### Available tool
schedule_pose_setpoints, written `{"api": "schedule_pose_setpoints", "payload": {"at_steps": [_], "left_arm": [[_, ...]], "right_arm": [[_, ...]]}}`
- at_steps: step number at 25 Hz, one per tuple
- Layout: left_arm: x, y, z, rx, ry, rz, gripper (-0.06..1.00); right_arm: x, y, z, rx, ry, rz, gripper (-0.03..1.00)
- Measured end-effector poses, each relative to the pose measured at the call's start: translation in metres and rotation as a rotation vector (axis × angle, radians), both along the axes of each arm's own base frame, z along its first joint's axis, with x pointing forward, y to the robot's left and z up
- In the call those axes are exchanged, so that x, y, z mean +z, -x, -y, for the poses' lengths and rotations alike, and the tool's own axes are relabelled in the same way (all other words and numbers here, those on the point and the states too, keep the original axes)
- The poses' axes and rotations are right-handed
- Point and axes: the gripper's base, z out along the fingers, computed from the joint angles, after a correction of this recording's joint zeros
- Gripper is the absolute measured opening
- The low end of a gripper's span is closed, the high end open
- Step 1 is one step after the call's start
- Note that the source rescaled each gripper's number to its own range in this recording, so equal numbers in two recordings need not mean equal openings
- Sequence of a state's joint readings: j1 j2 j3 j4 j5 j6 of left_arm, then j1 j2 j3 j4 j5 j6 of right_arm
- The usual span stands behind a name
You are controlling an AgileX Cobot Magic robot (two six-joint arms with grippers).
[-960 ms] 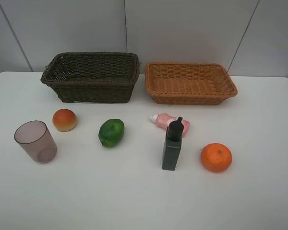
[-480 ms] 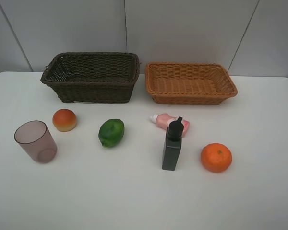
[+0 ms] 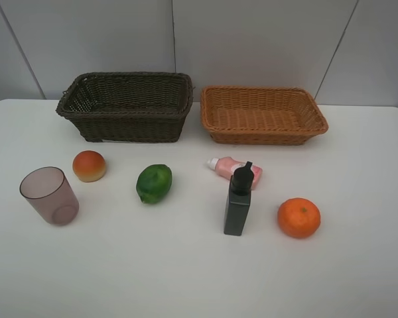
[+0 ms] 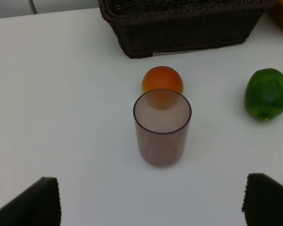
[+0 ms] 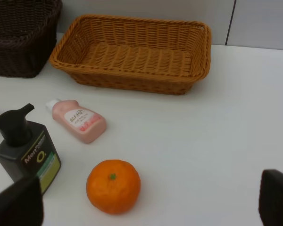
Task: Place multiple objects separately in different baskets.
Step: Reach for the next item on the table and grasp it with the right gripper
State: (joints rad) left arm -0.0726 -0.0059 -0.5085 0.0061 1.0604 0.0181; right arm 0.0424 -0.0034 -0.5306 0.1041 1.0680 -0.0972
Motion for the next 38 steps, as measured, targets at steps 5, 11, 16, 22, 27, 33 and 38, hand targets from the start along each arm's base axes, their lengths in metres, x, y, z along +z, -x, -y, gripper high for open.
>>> {"api": "schedule_pose_setpoints", "payload": {"at_steps": [5, 11, 16, 22, 27, 33, 38], "left_arm": [[0.000, 0.000, 0.000, 0.000, 0.000, 0.000, 1.00], [0.000, 0.000, 0.000, 0.000, 0.000, 0.000, 1.00], [0.000, 0.000, 0.000, 0.000, 0.000, 0.000, 1.00], [0.000, 0.000, 0.000, 0.000, 0.000, 0.000, 1.00], [0.000, 0.000, 0.000, 0.000, 0.000, 0.000, 1.00], [0.000, 0.000, 0.000, 0.000, 0.000, 0.000, 1.00], [0.000, 0.000, 0.000, 0.000, 0.000, 0.001, 1.00]], "right_arm": [[0.000, 0.000, 0.000, 0.000, 0.000, 0.000, 0.98], [0.000, 0.000, 0.000, 0.000, 0.000, 0.000, 0.98], [0.000, 0.000, 0.000, 0.000, 0.000, 0.000, 0.98], [0.000, -0.006, 0.000, 0.016, 0.002, -0.035, 0.98], [-0.001, -0.038, -0.002, 0.016, 0.011, -0.234, 0.98], [0.006, -0.103, -0.007, 0.014, 0.002, -0.466, 0.98], [0.002, -0.158, -0.013, -0.006, -0.020, -0.648, 0.98]]}}
